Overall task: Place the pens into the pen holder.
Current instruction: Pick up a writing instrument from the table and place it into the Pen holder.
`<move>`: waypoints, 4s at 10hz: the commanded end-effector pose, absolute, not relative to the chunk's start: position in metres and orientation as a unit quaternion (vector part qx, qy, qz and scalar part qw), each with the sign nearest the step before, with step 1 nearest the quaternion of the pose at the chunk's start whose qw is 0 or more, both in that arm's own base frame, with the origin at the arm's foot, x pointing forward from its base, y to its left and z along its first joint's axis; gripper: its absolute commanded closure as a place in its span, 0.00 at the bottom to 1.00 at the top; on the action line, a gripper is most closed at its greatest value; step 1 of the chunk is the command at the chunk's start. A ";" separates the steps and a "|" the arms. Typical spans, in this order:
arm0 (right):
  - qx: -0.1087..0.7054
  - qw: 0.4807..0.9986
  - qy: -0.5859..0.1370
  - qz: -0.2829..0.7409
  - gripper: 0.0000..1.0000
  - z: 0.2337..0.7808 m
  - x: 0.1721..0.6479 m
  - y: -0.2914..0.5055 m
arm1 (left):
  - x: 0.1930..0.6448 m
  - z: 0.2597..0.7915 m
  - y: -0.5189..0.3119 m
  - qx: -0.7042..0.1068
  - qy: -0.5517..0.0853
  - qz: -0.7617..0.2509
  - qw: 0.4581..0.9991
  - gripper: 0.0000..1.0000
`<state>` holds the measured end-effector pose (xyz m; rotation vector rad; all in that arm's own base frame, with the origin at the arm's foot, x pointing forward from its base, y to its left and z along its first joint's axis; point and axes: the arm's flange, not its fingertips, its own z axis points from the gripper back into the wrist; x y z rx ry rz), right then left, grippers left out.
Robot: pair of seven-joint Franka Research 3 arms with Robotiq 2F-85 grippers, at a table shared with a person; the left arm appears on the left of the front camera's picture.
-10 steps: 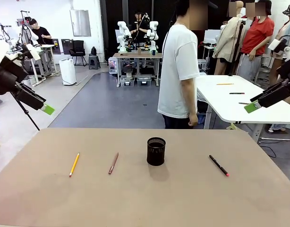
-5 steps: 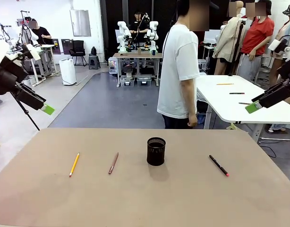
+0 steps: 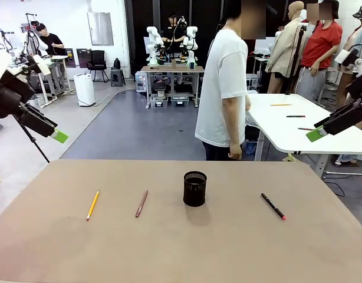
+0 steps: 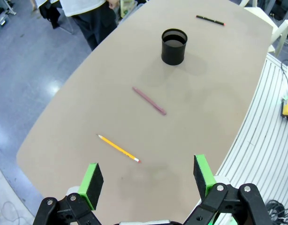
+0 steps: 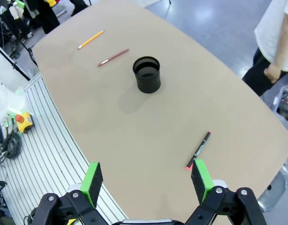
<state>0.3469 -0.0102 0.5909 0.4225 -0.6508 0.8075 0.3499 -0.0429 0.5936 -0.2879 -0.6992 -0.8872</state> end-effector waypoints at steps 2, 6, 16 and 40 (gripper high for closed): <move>0.209 0.842 -0.314 0.386 0.00 0.592 0.348 -0.010 | 0.350 0.594 -0.043 -0.136 -0.330 -0.419 0.835 0.00; 0.209 0.842 -0.314 0.386 0.00 0.592 0.348 -0.010 | 0.370 0.569 -0.076 -0.048 -0.182 -0.321 0.928 0.00; 0.209 0.842 -0.314 0.386 0.00 0.592 0.348 -0.010 | 0.429 0.492 -0.163 -0.043 -0.181 -0.177 0.966 0.00; 0.209 0.842 -0.314 0.386 0.00 0.592 0.348 -0.010 | 0.528 0.330 -0.280 -0.007 -0.059 -0.113 0.992 0.00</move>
